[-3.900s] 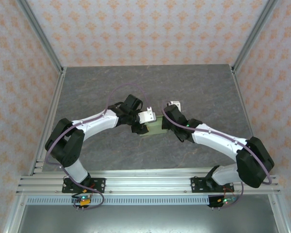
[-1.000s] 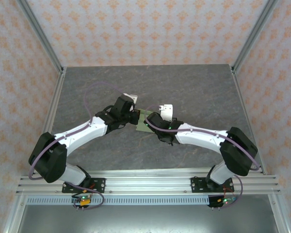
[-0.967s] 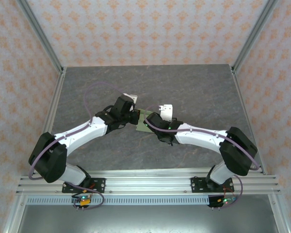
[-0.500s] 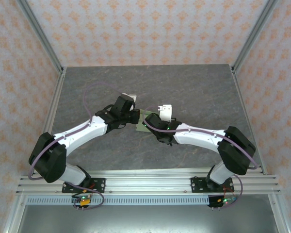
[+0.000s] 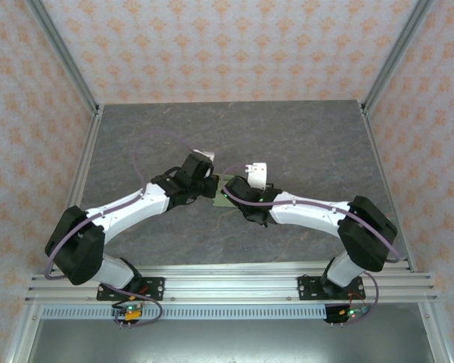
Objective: Fold the paper box
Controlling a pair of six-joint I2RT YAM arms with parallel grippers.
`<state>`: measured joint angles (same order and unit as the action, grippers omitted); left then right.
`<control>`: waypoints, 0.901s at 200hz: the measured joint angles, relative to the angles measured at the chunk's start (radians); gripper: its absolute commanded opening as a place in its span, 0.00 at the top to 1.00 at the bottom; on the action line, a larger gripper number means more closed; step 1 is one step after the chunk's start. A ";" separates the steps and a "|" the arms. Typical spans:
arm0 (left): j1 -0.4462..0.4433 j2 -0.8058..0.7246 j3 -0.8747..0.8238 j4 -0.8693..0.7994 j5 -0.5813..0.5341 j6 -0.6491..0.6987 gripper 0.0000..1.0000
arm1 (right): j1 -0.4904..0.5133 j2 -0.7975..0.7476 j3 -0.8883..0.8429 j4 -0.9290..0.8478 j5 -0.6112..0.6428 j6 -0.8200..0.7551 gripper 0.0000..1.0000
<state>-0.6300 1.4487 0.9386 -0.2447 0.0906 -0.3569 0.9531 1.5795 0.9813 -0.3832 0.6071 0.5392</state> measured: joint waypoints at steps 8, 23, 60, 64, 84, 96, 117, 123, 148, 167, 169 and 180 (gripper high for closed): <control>-0.004 0.000 -0.014 0.017 -0.004 0.003 0.97 | 0.000 0.000 0.000 0.001 0.000 0.000 0.93; -0.007 0.000 -0.038 0.054 -0.018 0.011 0.97 | 0.000 0.000 0.000 0.001 0.000 0.000 0.92; -0.017 -0.007 -0.096 0.165 -0.049 0.019 0.97 | 0.000 -0.015 -0.018 0.017 -0.005 0.001 0.83; -0.019 -0.008 -0.101 0.175 -0.052 0.019 0.97 | 0.002 -0.020 -0.024 0.020 -0.007 -0.003 0.81; -0.034 -0.009 -0.127 0.228 -0.070 0.034 0.97 | 0.004 -0.068 -0.064 0.029 -0.029 -0.010 0.63; -0.046 -0.009 -0.144 0.262 -0.074 0.045 0.97 | 0.006 -0.111 -0.097 0.042 -0.047 -0.018 0.55; -0.056 -0.009 -0.163 0.306 -0.076 0.070 0.97 | 0.013 -0.224 -0.176 0.087 -0.084 -0.097 0.41; -0.058 -0.009 -0.166 0.314 -0.077 0.077 0.97 | 0.014 -0.264 -0.200 0.105 -0.101 -0.140 0.40; -0.058 -0.009 -0.175 0.335 -0.079 0.107 0.97 | 0.015 -0.385 -0.255 0.143 -0.213 -0.365 0.32; -0.058 -0.008 -0.175 0.340 -0.078 0.135 0.97 | 0.015 -0.437 -0.267 0.137 -0.293 -0.571 0.23; -0.058 -0.007 -0.175 0.340 -0.078 0.140 0.97 | 0.015 -0.440 -0.268 0.137 -0.297 -0.592 0.21; -0.058 -0.006 -0.175 0.343 -0.078 0.151 0.97 | 0.015 -0.451 -0.274 0.136 -0.304 -0.709 0.18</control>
<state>-0.6876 1.4429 0.7635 0.0978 0.0128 -0.2054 0.9680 1.1282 0.7071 -0.2470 0.3027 -0.1696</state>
